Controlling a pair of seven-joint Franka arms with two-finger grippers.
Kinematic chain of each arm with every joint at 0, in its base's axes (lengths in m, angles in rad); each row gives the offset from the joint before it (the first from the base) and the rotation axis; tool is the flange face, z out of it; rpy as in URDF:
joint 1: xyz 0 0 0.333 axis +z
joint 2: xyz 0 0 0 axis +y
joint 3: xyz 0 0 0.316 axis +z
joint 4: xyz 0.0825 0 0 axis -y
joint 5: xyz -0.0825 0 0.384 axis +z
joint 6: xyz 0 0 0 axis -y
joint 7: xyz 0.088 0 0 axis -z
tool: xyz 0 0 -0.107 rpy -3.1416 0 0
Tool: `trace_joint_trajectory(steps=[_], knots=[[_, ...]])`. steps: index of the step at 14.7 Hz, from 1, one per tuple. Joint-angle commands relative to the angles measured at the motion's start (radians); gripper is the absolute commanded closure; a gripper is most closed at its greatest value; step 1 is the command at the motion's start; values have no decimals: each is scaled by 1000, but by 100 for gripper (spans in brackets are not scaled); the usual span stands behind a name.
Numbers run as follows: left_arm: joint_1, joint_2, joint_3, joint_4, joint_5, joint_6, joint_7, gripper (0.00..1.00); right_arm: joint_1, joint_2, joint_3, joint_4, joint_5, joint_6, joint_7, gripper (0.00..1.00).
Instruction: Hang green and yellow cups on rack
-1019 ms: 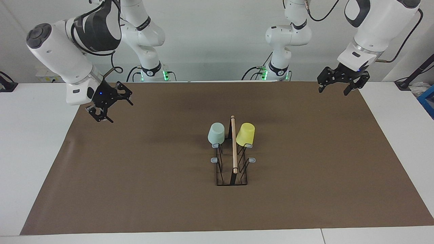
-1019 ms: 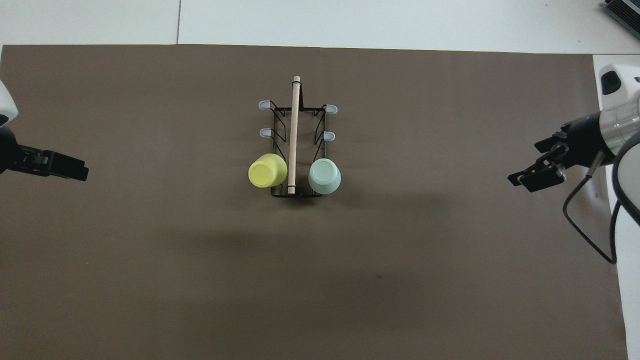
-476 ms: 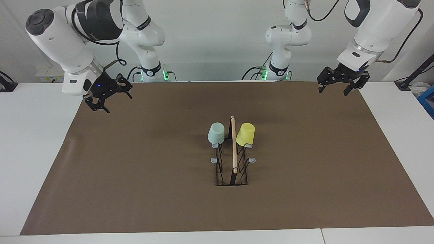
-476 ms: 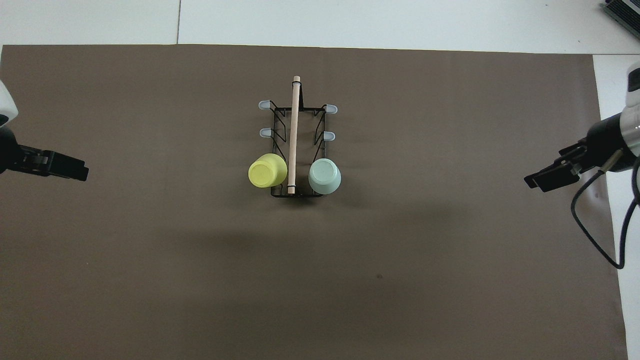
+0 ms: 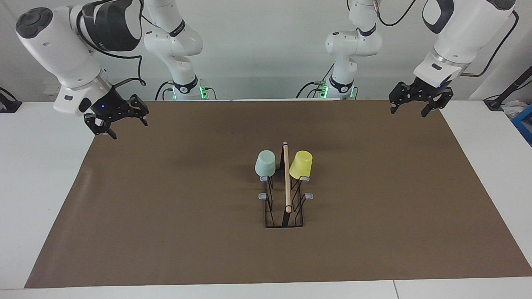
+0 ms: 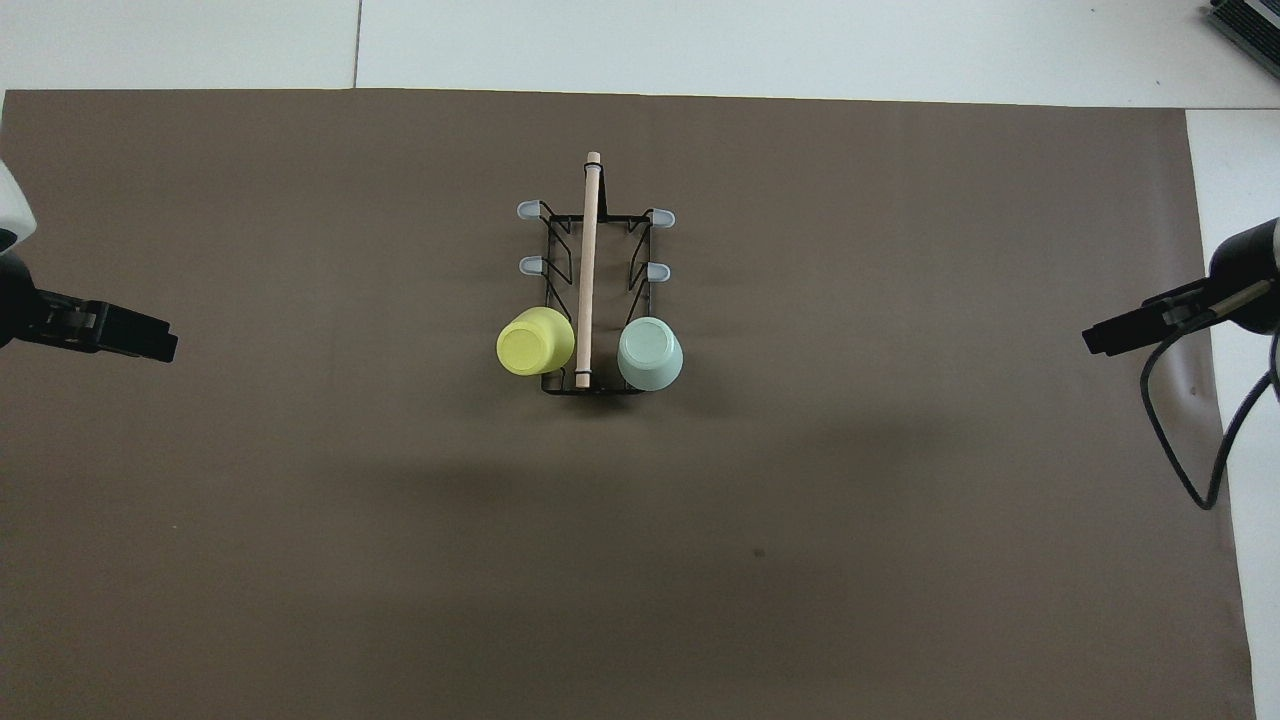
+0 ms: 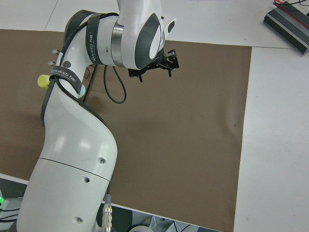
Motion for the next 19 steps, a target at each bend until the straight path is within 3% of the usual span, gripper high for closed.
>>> trace_joint_trajectory(steps=[1, 5, 8, 16, 19], knots=[[2, -12, -4, -16, 16, 2, -10, 0, 25, 6, -6, 21, -13, 8, 85, 0], [2, -12, -4, -16, 16, 2, -10, 0, 57, 4, -16, 15, 15, 42, 125, 0], [2, -12, -1, -16, 16, 2, -10, 0, 134, 9, -90, 45, 10, -33, 190, 0], [2, -12, -1, -18, 16, 2, -10, 0, 125, 6, -89, 128, 35, -191, 270, 0], [2, -12, -4, -16, 16, 0, -10, 0, 108, -1, -79, 122, 33, -164, 271, 0]])
